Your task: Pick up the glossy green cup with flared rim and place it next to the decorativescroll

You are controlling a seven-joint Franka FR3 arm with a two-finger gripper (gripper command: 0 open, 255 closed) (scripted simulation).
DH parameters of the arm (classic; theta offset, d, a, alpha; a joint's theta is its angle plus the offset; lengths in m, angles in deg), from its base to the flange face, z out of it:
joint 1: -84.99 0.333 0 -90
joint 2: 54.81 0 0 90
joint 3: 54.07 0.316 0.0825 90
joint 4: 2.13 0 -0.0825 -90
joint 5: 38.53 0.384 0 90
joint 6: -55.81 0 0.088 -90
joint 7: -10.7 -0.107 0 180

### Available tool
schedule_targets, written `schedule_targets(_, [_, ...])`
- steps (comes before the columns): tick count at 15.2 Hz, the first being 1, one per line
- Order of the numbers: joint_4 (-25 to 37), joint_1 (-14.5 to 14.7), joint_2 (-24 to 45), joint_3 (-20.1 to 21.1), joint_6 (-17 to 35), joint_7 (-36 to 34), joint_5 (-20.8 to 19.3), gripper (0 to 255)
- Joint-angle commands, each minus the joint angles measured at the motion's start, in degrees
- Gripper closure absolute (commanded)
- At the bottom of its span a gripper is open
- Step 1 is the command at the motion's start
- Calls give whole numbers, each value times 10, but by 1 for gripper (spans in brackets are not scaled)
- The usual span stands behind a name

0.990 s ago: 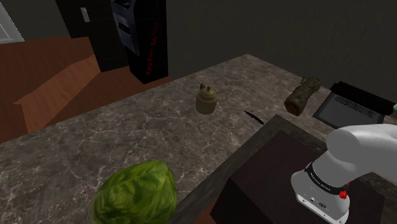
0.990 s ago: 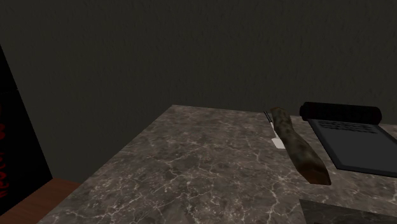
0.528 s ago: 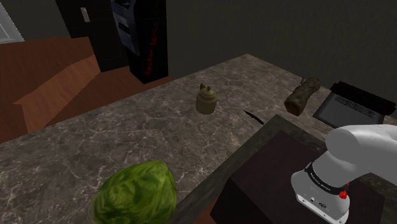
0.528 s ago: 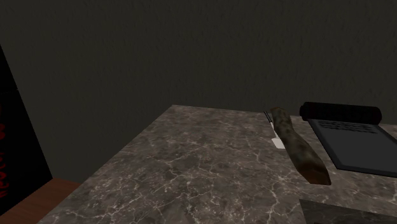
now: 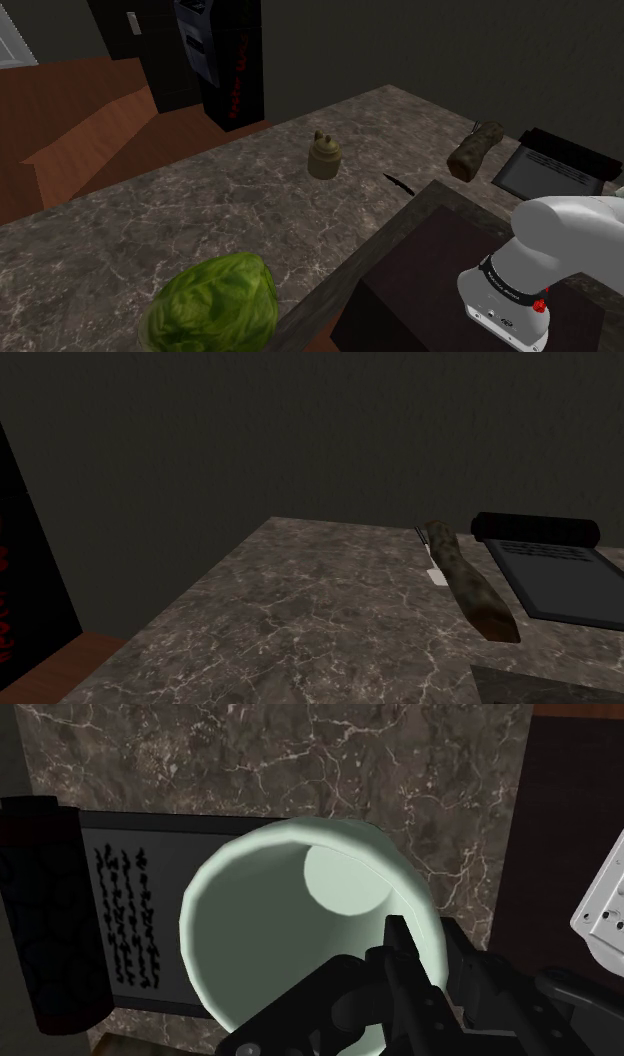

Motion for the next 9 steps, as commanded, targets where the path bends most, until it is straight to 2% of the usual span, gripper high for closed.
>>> schedule_targets(1, [-14,-4,-6,-10,9,-1,-10,255])
schedule_targets(9, [-68,-23,-29,-54,42,-6,-51,255])
